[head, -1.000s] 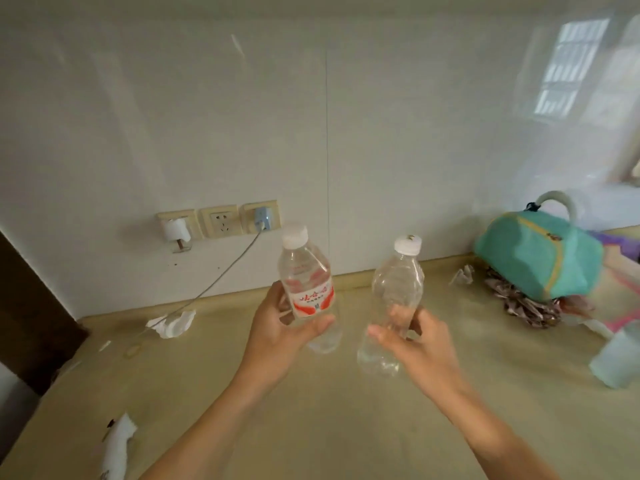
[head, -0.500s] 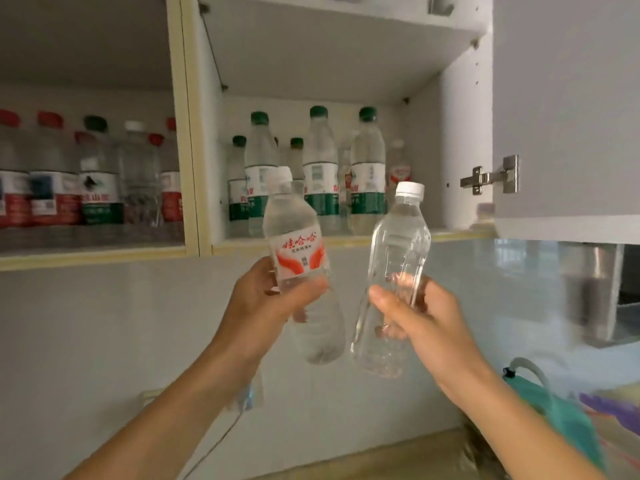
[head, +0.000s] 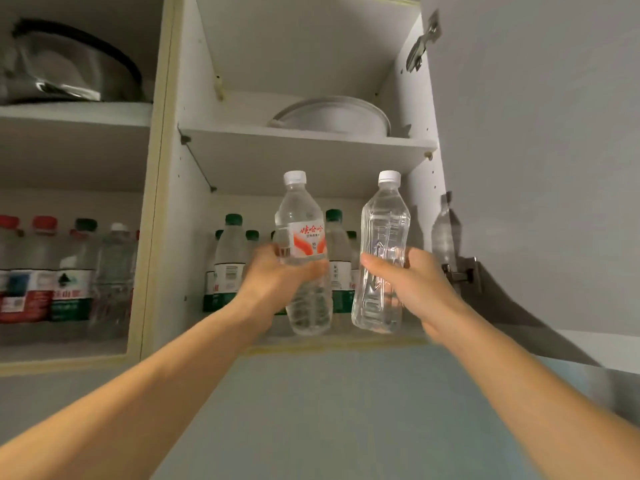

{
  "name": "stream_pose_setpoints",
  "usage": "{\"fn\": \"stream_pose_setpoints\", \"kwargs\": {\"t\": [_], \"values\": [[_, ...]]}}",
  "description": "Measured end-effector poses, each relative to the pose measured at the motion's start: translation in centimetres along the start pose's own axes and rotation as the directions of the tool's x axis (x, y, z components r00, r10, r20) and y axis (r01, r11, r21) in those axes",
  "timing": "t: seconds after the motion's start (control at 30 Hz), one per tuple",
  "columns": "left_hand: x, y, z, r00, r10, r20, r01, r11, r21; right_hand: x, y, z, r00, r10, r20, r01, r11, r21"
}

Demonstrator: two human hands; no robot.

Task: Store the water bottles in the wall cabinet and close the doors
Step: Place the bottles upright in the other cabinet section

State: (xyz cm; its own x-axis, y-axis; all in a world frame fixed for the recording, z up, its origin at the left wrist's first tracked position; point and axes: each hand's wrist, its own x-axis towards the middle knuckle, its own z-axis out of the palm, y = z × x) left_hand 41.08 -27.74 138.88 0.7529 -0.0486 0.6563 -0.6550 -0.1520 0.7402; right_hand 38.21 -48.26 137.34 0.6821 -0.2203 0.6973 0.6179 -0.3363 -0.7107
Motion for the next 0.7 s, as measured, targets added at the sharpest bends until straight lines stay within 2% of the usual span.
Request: {"fn": "stream_pose_setpoints", "kwargs": {"t": [0.13, 0.33, 0.53, 0.7], "values": [[2.4, -1.2, 2.8, 0.998, -0.05, -0.031, 0.055, 0.979, 0.194, 2.9, 2.4, -1.2, 1.0, 0.025, 0.0, -0.025, 0.996, -0.088], [3.9, -2.9, 4.6, 0.999, -0.046, -0.02, 0.05, 0.951, 0.305, 5.0, 6.3, -1.8, 1.0, 0.007, -0.016, -0.01, 0.977, -0.214], [5.2, -3.8, 7.2, 0.995, -0.082, 0.06, 0.066, 0.97, 0.232, 6.2, 8.3, -1.4, 0.998, -0.038, -0.053, 0.019, 0.951, -0.31], [6.6, -5.3, 9.9, 0.998, -0.055, 0.039, 0.047, 0.98, 0.194, 6.3, 10.0, -0.7, 0.992, -0.083, -0.099, 0.032, 0.899, -0.436]]}}
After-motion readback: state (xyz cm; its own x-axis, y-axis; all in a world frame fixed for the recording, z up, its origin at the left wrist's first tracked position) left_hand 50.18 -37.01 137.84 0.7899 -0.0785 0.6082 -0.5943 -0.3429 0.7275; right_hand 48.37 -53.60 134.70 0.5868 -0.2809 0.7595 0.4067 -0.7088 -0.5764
